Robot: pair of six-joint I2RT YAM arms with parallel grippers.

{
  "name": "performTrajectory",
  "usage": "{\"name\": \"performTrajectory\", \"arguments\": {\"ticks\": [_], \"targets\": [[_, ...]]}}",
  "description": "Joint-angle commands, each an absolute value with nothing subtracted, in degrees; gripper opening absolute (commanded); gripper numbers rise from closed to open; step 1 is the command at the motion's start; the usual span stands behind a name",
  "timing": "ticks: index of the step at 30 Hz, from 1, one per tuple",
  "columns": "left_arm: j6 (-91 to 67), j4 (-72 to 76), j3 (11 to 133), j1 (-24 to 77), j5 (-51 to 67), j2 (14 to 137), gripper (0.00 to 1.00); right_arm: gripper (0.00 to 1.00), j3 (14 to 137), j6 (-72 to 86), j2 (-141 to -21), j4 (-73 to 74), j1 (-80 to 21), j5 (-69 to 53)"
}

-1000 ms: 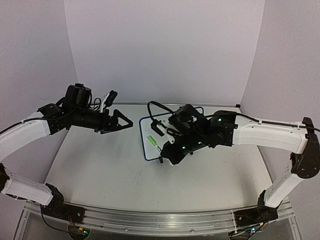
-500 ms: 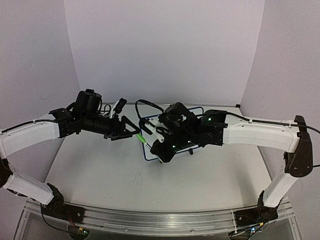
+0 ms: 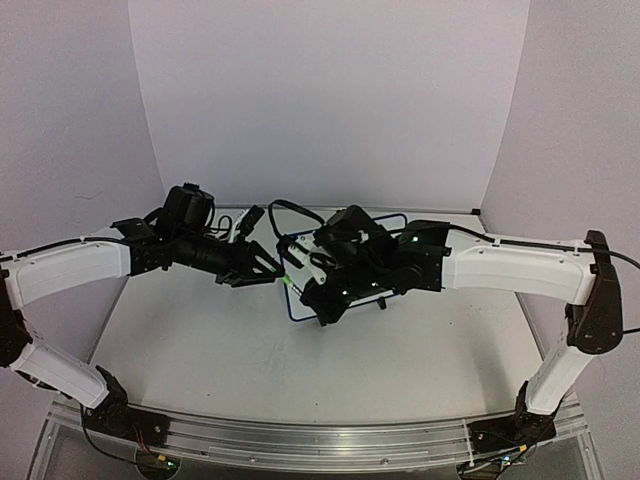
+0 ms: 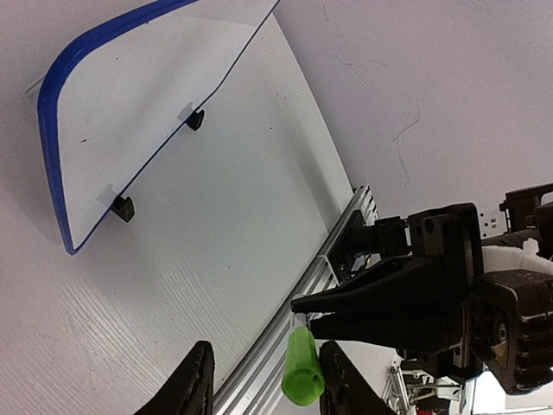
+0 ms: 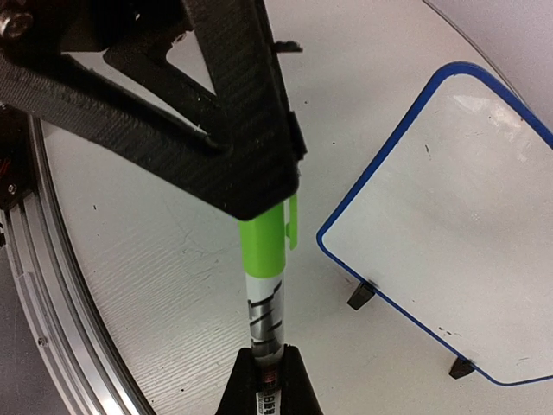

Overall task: Write a sentence on the whiteboard
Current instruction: Pass from the right arm to the left, then open the pen cap from the whiteboard marker.

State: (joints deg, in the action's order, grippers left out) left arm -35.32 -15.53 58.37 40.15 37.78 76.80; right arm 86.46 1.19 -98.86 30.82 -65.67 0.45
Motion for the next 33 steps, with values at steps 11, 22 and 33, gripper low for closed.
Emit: {"name": "performTrajectory", "arguments": {"ticks": [11,22,33], "targets": [[-39.9,-5.2,56.4,40.5,37.8,75.1,0.0,0.38,84.2,5.2,-95.4,24.0,-64.4,0.2],[-51.5,18.7,49.0,36.2,38.3,68.8,0.0,0.86,62.6,30.7,-85.0,-14.7,-53.0,-21.7],[-61.2,36.9,44.3,35.3,41.4,70.0,0.0,0.75,57.4,46.5,-90.2,-45.6,-52.6,-29.5]]}}
